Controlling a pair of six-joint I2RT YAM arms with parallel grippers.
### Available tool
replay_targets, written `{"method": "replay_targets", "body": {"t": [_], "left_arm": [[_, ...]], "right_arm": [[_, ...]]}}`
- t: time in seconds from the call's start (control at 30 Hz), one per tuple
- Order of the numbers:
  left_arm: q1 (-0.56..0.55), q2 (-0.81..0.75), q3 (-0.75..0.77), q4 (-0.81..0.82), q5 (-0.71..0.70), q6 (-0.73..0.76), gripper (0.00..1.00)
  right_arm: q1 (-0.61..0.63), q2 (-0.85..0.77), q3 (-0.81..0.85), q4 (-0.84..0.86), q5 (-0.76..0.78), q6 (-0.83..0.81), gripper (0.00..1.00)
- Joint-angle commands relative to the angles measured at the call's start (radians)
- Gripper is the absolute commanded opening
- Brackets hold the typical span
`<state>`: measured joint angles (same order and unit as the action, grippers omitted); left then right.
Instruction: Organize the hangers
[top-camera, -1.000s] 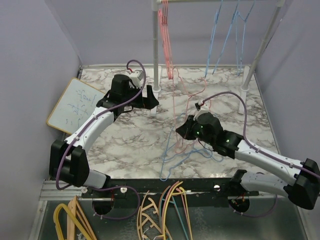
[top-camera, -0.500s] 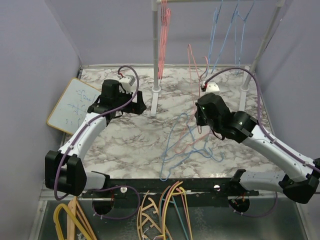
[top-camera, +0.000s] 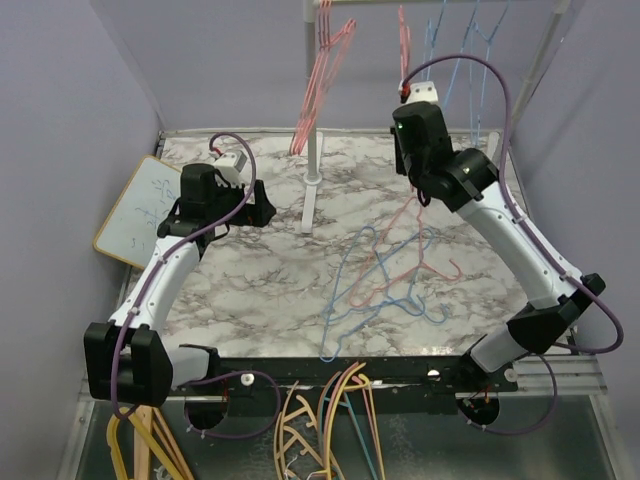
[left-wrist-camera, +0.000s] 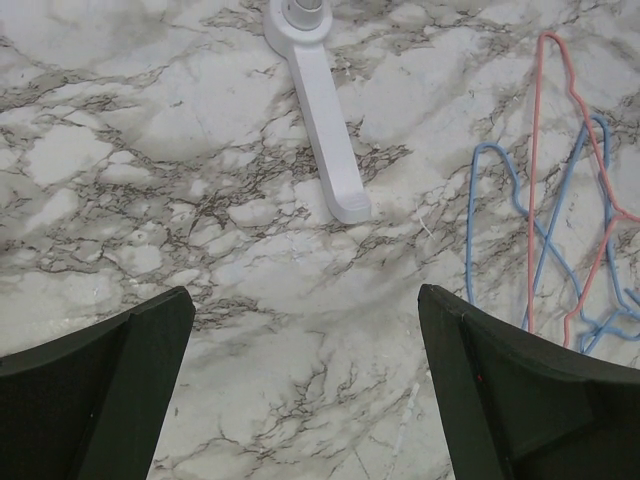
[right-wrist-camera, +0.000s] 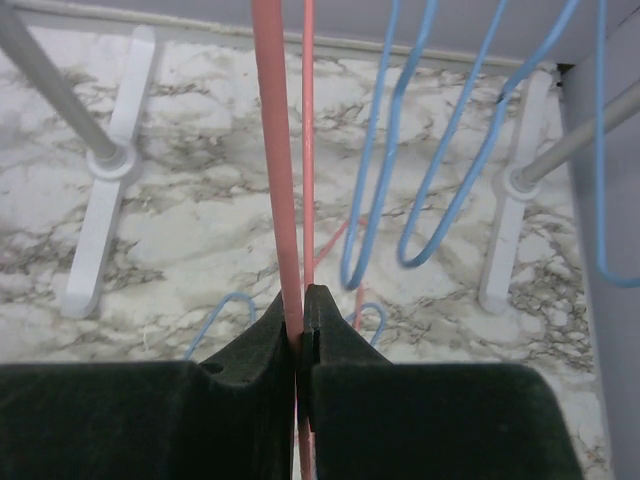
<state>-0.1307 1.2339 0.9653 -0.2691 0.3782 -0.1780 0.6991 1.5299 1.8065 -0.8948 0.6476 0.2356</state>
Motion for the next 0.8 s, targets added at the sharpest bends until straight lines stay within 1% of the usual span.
{"method": "replay_targets", "body": {"t": [0.0,0.13,0.27,0.37,0.43,0.53,0.77], "left_arm": [[0.013,-0.042,-0.001,0.040,0.035,-0.006,0.98],[0.022,-0.057,-0.018,0.051,0.051,-0.006,0.98],[0.024,-0.062,-0.026,0.059,0.063,-0.009,0.98],[0.025,-0.061,-0.027,0.062,0.071,-0.008,0.98],[0.026,-0.063,-0.030,0.065,0.087,-0.012,0.98],[0.029,-0.067,-0.035,0.068,0.098,-0.015,0.97],[0.052,-0.084,-0.050,0.073,0.104,-0.017,0.97]], "right_arm": [[-0.093,0.037,0.120,0.033,-0.045,-0.079,0.01],[-0.148,0.020,0.105,0.031,-0.053,-0.078,0.01],[-0.229,-0.018,0.065,0.029,-0.093,-0.078,0.01],[-0.263,-0.039,0.058,0.037,-0.108,-0.096,0.01],[-0.269,-0.031,0.080,0.032,-0.128,-0.101,0.01],[-0.268,-0.007,0.121,0.042,-0.242,-0.115,0.01],[-0.268,0.123,0.296,0.008,-0.391,-0.104,0.01]]}}
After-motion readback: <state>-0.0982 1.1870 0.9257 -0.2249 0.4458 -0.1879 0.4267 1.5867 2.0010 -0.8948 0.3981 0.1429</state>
